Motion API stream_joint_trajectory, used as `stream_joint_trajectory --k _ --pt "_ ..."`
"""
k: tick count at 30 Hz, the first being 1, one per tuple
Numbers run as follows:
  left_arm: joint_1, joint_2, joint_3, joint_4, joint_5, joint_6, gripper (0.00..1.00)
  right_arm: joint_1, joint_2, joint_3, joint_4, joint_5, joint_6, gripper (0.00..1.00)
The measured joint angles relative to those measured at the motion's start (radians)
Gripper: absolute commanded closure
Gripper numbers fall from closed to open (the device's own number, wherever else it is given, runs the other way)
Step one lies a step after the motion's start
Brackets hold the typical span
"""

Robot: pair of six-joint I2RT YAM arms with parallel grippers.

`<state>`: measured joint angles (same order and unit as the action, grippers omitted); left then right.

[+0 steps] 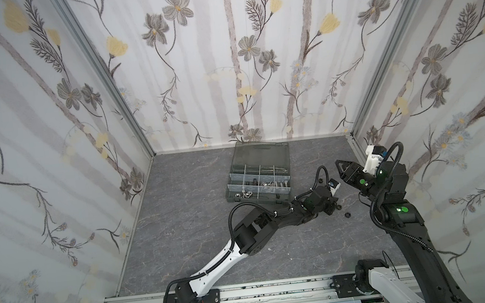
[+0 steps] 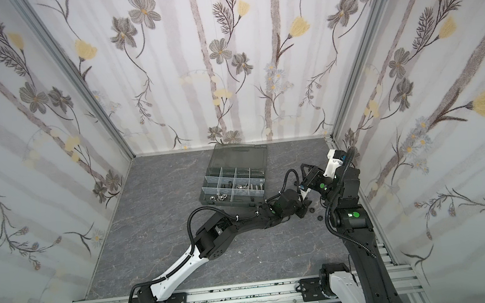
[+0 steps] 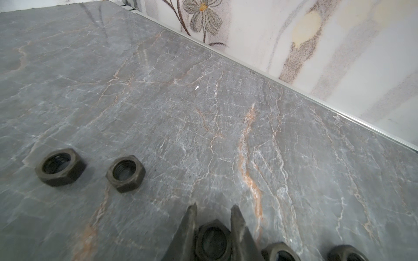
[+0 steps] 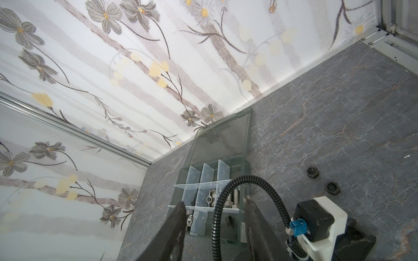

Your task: Sort the screws and nuts into containers

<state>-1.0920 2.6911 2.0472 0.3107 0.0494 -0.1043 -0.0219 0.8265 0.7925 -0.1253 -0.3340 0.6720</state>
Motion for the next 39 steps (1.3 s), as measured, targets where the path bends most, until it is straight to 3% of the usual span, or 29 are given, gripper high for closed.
stream_joint_trajectory --k 24,39 --pt "0.041 -0.502 -0.563 0.071 -0.047 -0.060 0.82 -0.012 0.008 -0.025 -0.008 0.026 0.008 0.55" --pt "0.130 -0.665 -0.817 0.097 -0.086 -0.134 0.82 -0.013 0.017 -0.116 -0.024 0.025 -0.013 0.55"
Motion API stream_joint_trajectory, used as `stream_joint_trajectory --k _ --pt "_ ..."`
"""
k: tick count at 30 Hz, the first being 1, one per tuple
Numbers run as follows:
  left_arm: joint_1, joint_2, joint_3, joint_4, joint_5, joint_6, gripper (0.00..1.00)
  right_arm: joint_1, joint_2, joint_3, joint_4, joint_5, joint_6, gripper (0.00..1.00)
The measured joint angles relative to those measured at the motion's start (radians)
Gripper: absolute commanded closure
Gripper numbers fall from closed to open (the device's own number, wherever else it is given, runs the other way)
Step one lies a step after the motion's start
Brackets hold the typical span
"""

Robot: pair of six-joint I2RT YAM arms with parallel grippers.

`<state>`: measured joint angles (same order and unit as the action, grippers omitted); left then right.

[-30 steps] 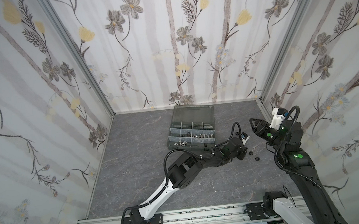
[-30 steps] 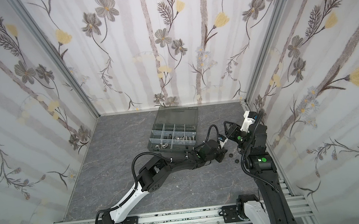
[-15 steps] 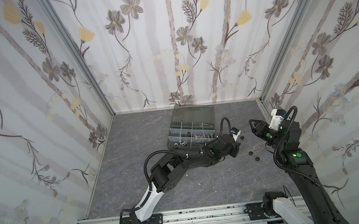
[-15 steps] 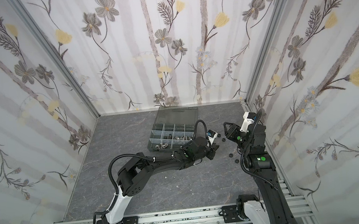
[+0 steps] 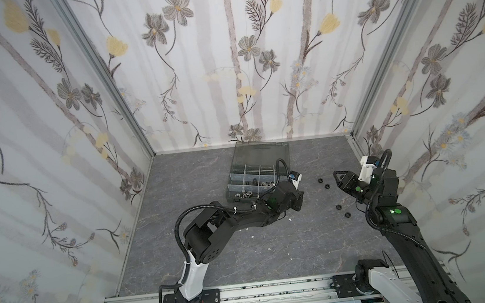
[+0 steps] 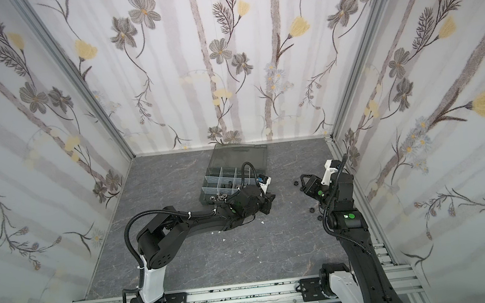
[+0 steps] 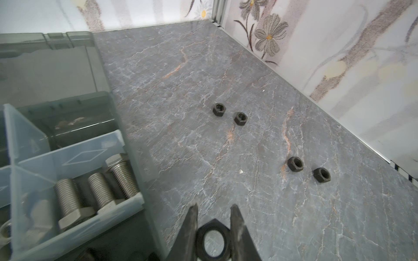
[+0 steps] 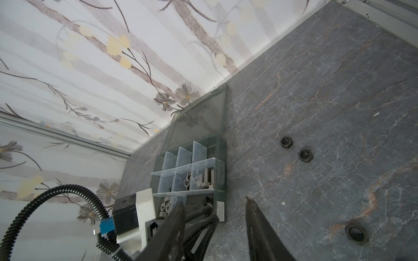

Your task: Sort the screws and nuts into containers

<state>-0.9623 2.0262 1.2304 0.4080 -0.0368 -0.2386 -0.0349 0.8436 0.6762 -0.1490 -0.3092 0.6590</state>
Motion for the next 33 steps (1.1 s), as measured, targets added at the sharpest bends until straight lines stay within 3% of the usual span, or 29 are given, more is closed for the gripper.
stream_joint_trajectory --k 17,28,33 --pt "0.057 -0.053 -0.111 0.006 -0.023 -0.021 0.77 0.000 0.039 -0.043 0.011 -0.004 -0.013 0.55" --pt "0.065 -0.054 -0.112 0.006 -0.045 -0.027 0.39 -0.001 0.078 -0.030 -0.022 0.023 -0.057 0.53" --pt "0.065 -0.085 -0.124 0.012 -0.050 -0.031 0.29 -0.002 0.096 -0.028 -0.058 0.090 -0.092 0.53"
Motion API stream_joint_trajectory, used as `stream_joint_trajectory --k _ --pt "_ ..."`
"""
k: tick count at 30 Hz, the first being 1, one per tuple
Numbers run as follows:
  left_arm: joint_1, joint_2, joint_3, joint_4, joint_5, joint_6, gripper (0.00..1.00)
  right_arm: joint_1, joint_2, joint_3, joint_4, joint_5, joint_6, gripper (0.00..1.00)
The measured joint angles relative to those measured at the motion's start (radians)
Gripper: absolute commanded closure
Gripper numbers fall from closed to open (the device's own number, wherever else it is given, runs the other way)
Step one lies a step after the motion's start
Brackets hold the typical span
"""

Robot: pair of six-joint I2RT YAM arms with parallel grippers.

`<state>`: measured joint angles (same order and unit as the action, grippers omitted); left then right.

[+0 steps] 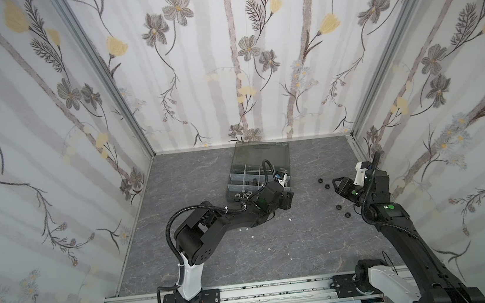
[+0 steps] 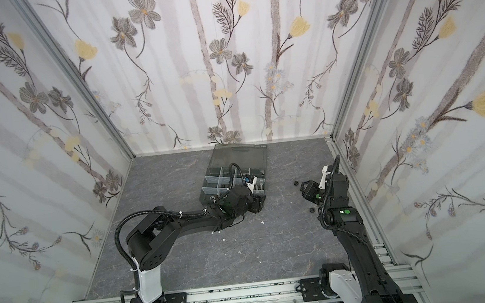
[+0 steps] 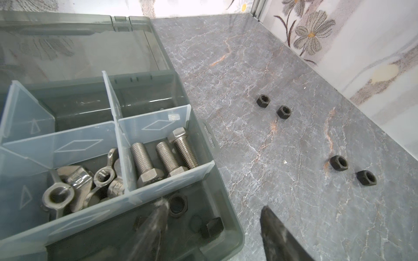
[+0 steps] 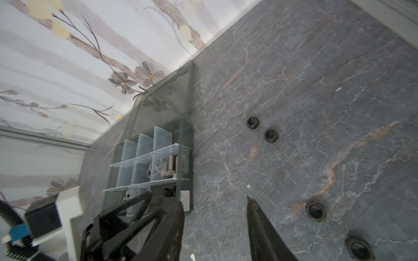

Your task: Sort the screws and nuts into containers

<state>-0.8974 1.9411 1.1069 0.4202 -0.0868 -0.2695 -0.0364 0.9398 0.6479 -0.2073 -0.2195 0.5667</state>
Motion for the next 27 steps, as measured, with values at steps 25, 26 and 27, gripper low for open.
stream_joint_trajectory --k 25,26,27 --pt "0.000 -0.183 -0.253 0.134 -0.040 -0.042 0.00 0.002 0.329 -0.061 0.018 0.260 -0.080 0.59" --pt "0.000 -0.183 -0.254 0.134 -0.040 -0.043 0.00 0.002 0.338 -0.061 0.023 0.267 -0.081 0.59" --pt "0.000 -0.183 -0.255 0.134 -0.040 -0.045 0.00 0.002 0.351 -0.062 0.029 0.275 -0.082 0.59"
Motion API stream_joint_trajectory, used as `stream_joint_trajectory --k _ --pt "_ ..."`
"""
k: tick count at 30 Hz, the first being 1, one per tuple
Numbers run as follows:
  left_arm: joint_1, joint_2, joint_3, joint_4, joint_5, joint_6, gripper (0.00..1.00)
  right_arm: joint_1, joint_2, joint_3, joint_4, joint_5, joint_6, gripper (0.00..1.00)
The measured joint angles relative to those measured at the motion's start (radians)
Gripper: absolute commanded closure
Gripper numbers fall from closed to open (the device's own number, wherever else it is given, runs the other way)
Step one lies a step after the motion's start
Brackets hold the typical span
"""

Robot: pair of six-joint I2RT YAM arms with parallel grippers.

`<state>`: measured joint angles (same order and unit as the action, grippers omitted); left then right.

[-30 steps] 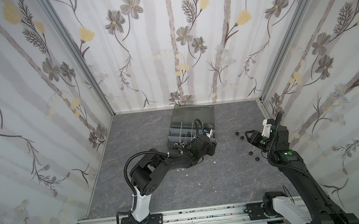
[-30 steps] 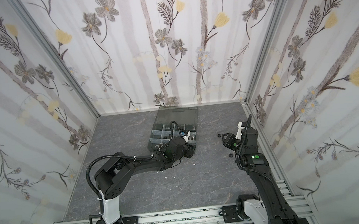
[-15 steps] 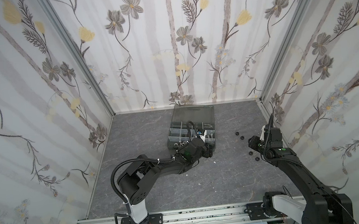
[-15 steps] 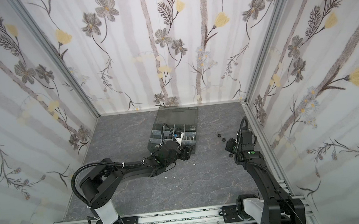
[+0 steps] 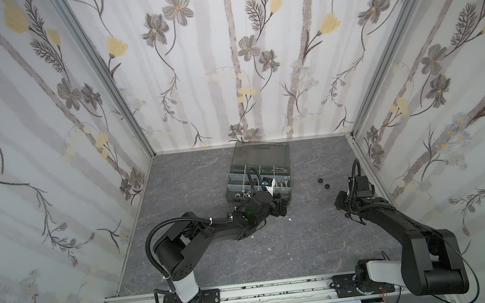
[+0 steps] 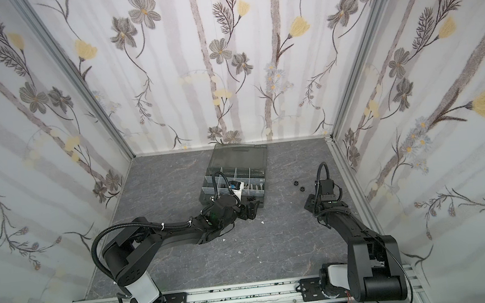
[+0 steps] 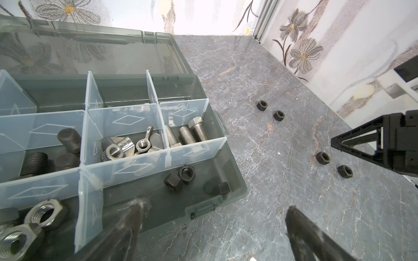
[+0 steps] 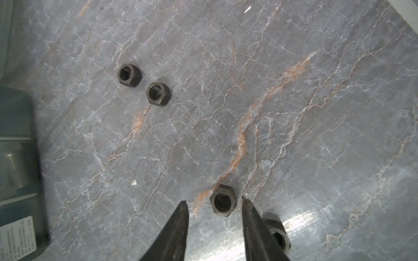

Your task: Sort the screws and nuts into containers

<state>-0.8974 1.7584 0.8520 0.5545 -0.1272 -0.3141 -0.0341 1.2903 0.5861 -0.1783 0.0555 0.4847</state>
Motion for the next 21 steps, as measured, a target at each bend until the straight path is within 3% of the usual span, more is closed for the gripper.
stream_joint_trajectory --k 11,21 --pt "0.000 -0.011 -0.007 0.010 -0.013 0.000 0.00 0.004 0.113 0.000 0.047 0.023 -0.001 0.54" --pt "0.001 0.011 -0.007 0.013 -0.015 -0.001 0.00 0.016 0.151 0.000 0.082 0.030 -0.004 0.57"
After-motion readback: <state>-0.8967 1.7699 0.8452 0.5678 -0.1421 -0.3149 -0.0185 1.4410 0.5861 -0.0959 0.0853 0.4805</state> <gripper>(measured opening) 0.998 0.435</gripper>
